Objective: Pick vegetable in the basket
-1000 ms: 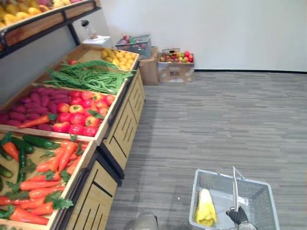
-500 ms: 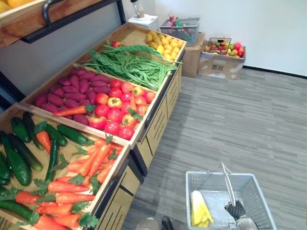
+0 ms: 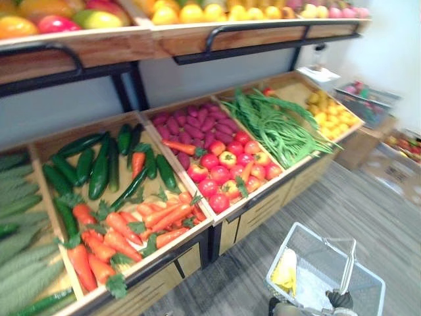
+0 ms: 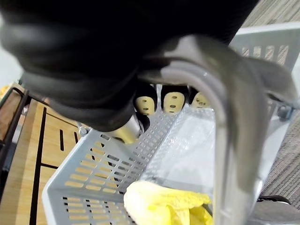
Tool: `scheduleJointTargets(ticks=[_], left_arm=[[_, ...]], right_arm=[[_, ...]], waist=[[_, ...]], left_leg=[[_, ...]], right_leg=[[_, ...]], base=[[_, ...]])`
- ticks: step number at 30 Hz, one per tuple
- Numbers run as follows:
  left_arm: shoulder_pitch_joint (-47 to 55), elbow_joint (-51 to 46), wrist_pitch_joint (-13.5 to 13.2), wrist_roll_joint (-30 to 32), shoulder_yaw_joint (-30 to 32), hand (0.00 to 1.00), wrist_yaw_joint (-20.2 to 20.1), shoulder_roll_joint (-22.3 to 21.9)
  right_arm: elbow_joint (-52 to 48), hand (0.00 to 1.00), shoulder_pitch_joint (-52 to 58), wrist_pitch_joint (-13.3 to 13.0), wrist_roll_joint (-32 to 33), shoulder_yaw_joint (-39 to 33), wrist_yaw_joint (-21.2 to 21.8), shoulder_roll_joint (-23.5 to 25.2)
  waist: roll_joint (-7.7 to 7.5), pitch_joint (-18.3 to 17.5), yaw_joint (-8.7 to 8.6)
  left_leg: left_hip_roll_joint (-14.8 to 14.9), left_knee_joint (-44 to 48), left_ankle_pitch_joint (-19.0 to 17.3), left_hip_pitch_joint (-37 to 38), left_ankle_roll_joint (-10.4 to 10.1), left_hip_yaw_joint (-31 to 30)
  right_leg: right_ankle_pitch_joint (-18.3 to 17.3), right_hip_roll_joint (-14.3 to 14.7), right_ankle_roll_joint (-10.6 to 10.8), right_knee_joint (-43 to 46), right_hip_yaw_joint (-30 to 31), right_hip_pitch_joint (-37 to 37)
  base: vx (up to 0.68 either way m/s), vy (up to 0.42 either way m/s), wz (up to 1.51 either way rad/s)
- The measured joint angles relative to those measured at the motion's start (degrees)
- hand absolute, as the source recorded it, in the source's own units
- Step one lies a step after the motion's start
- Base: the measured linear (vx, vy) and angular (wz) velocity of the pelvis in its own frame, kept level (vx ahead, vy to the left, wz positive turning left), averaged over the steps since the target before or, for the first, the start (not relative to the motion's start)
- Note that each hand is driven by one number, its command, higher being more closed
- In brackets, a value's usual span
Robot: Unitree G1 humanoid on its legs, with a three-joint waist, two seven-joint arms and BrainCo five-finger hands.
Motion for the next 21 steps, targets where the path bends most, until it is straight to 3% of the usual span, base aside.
scheduleJointTargets(ticks=[1,2,4,6,8,10,13,15,17,21], left_arm=[[-0.2,1.4,-0.3,0.0,1.4,0.0,0.0,-0.1],[0.0,1.8,-0.3,-0.3,2.6,0.0,0.1,-2.5],[0.1,1.8,-0.3,-0.5,3.1,0.0,0.4,-4.6],[0.3,1.8,-0.1,-2.9,6.2,0.0,1.3,-5.6],[-0.1,1.5,0.1,-4.4,8.8,0.0,1.7,-6.5],[-0.1,1.3,0.3,-3.8,9.2,0.0,2.0,-7.1],[-0.1,1.4,0.4,-2.2,10.0,0.0,2.5,-7.1],[0.8,2.4,0.1,-1.7,10.0,0.0,4.2,-6.7],[1.2,2.8,-0.6,-1.7,9.7,0.0,5.5,-6.1],[-0.7,-0.1,-5.1,-1.6,8.7,0.0,12.9,-3.0]], right_arm=[[0.2,1.0,0.3,1.9,1.9,-1.1,-0.2,0.4],[-0.4,1.0,-0.3,3.5,3.2,-3.9,-1.1,0.4],[-0.4,1.0,-0.4,4.8,3.2,-5.0,-1.8,-0.2],[-0.3,1.0,-0.8,6.4,3.3,-6.7,-2.1,-0.1],[-0.3,1.0,-1.2,6.9,3.8,-8.2,-2.1,-0.1],[-0.1,1.0,-0.6,7.6,4.3,-11.8,-2.2,0.1],[0.0,1.0,1.1,7.4,5.5,-13.5,-3.2,0.5],[0.6,1.0,1.0,5.5,5.3,-13.2,-3.4,0.6],[0.9,1.0,1.1,4.6,5.1,-13.3,-3.2,0.4],[0.9,1.0,1.8,4.1,3.6,-13.3,-1.2,-0.4]], waist=[[0.18,-0.1,1.17],[2.46,-0.6,1.2],[3.86,-0.8,1.4],[4.28,-0.9,1.91],[4.24,-0.9,1.84],[3.99,-1.0,1.4],[3.93,-1.0,0.35],[3.44,-1.1,0.65],[3.31,-1.2,0.52],[3.28,-1.6,0.47]], left_leg=[[2.2,2.5,-1.6,-0.2,-2.5,-1.2],[6.0,4.1,-1.2,-2.0,-3.0,0.7],[8.1,1.3,1.2,-1.7,-4.8,1.5],[9.4,-3.9,5.8,-0.6,-6.2,3.2],[9.8,-6.9,10.1,-0.8,-6.3,6.2],[10.3,-11.0,15.3,-0.9,-5.8,13.5],[10.6,-12.0,17.1,-2.6,-4.9,23.8],[8.9,-14.8,19.4,-2.0,-5.9,24.7],[8.3,-16.0,20.0,-1.9,-5.6,24.9],[7.2,-18.6,21.0,-1.7,-4.7,26.5]], right_leg=[[-2.1,1.5,2.6,2.1,-1.9,0.4],[-3.9,3.5,0.6,3.1,-5.8,0.4],[-5.0,4.1,-0.4,4.1,-8.4,0.5],[-5.5,4.0,-1.4,4.4,-10.5,0.6],[-5.6,3.1,-1.7,3.5,-13.3,1.9],[-5.4,0.8,-2.0,1.3,-19.1,4.3],[-5.4,-1.1,-2.1,-0.6,-25.6,6.4],[-4.8,-2.0,-1.3,-1.3,-25.7,6.6],[-4.0,-2.5,-0.7,-2.7,-25.7,7.1],[-1.2,-2.7,0.1,-6.7,-24.9,7.7]], base=[[0.16,-0.386,0.88],[0.25,-0.543,0.97],[0.2,-0.38,0.76],[0.15,-0.314,0.56],[0.1,-0.244,0.71],[0.06,-0.168,1.21],[-0.04,-0.022,1.28],[-0.1,0.065,0.38],[-0.1,0.083,0.04],[-0.1,0.081,-0.09]])
